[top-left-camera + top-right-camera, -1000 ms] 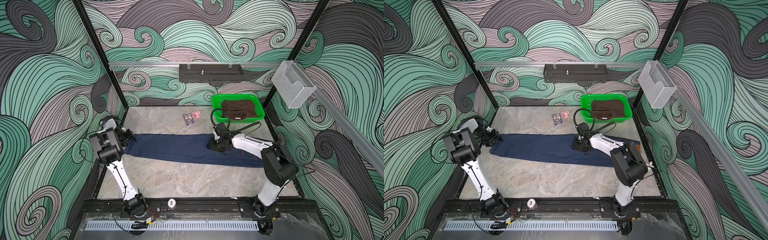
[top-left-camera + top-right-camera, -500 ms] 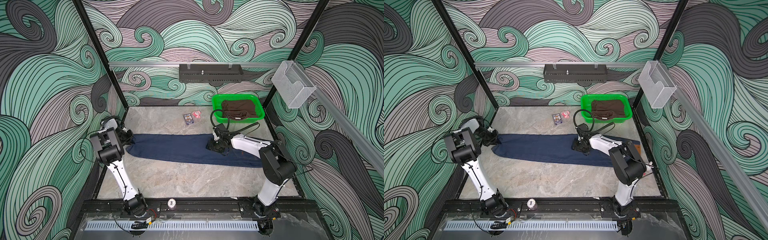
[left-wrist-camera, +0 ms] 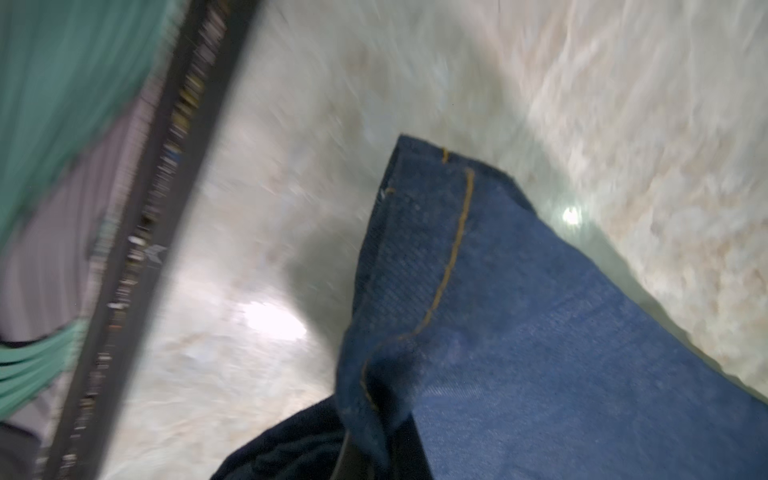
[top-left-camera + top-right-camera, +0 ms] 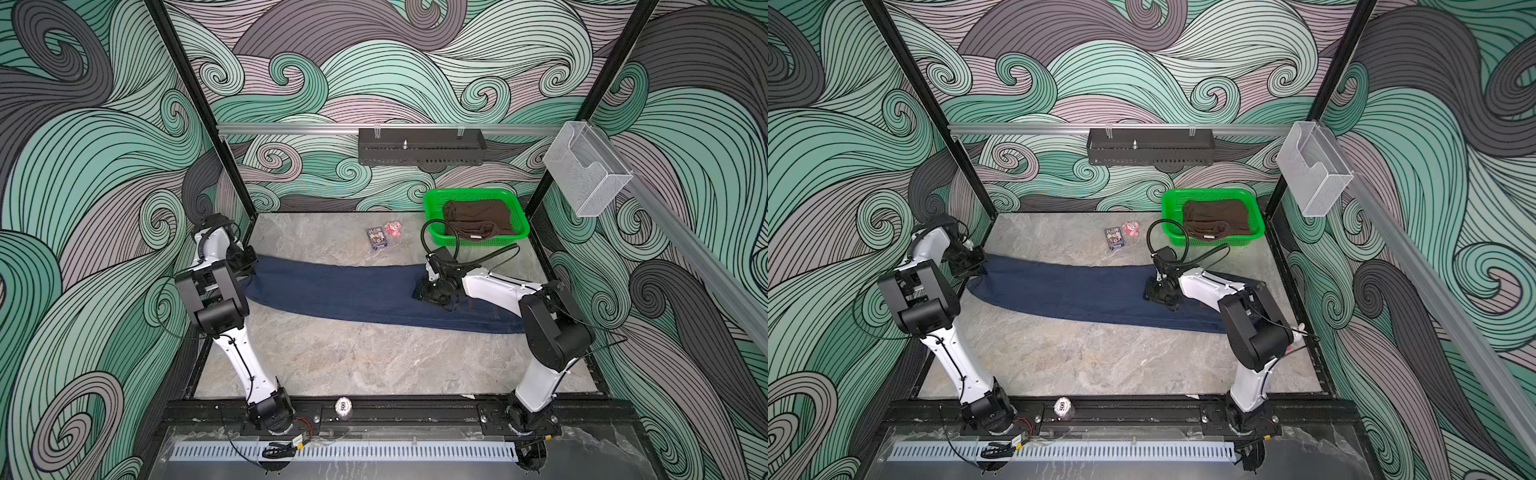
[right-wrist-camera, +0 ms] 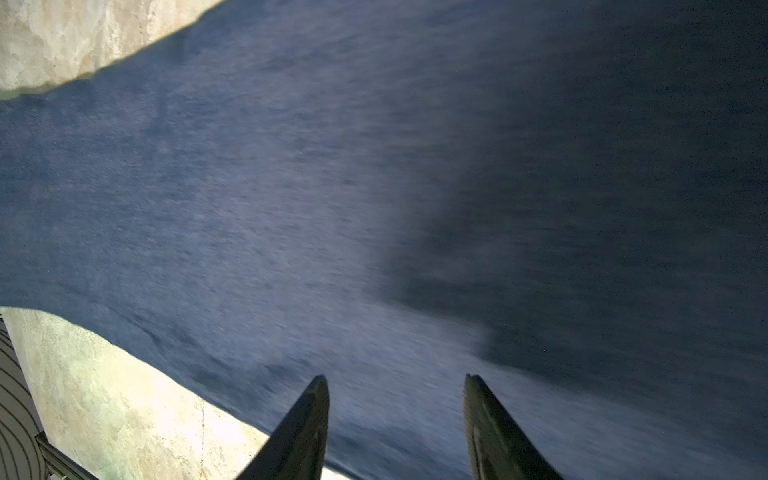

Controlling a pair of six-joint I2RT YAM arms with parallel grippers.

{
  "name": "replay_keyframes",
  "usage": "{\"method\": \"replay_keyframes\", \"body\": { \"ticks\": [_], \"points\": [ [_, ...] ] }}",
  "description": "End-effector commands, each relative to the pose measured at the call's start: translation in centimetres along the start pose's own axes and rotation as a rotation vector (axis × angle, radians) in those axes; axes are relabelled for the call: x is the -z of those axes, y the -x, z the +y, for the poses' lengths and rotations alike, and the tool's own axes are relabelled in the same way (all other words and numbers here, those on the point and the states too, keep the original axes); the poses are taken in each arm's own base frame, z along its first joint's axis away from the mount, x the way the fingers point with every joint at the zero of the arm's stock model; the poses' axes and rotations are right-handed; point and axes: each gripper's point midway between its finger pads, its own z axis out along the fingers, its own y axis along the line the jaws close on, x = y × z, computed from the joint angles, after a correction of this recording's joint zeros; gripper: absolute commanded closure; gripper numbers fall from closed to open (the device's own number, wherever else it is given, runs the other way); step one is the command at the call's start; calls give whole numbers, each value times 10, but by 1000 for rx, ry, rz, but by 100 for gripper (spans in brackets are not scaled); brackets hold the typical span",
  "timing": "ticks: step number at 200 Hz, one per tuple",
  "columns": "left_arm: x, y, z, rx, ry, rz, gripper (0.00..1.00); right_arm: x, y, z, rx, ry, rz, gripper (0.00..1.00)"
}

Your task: Fold and stack the trousers

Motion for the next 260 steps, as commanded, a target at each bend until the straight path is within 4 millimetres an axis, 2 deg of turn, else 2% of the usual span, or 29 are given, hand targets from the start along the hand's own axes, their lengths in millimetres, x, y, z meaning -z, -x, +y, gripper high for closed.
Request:
{"method": "replay_keyframes", "body": {
  "ticks": [1, 25, 56, 99, 144, 174, 208, 260],
  "points": [
    [24, 16, 24, 23, 149, -59, 100, 15, 9, 8, 25, -5, -31, 47],
    [25, 20, 29, 25, 184, -53, 100, 15, 9, 7, 27, -14, -33, 47],
    [25, 18, 16, 24, 110, -43, 100, 10, 8, 1, 23, -37, -21, 47],
    [37, 0, -25, 2, -71, -26, 100, 8, 11, -8, 29, -73, -32, 47],
    [52, -27, -83, -65, -213, -9, 100, 4, 14, -14, 32, -99, -36, 47],
    [70, -54, -125, -126, -297, 27, 100, 2, 15, -20, 32, -128, -44, 47],
    [87, -98, -167, -162, -384, 79, 100, -2, 12, -22, 24, -132, -28, 47],
    [96, -163, -229, -200, -446, 108, 100, 10, 13, -24, 17, -128, -50, 47]
  ]
}}
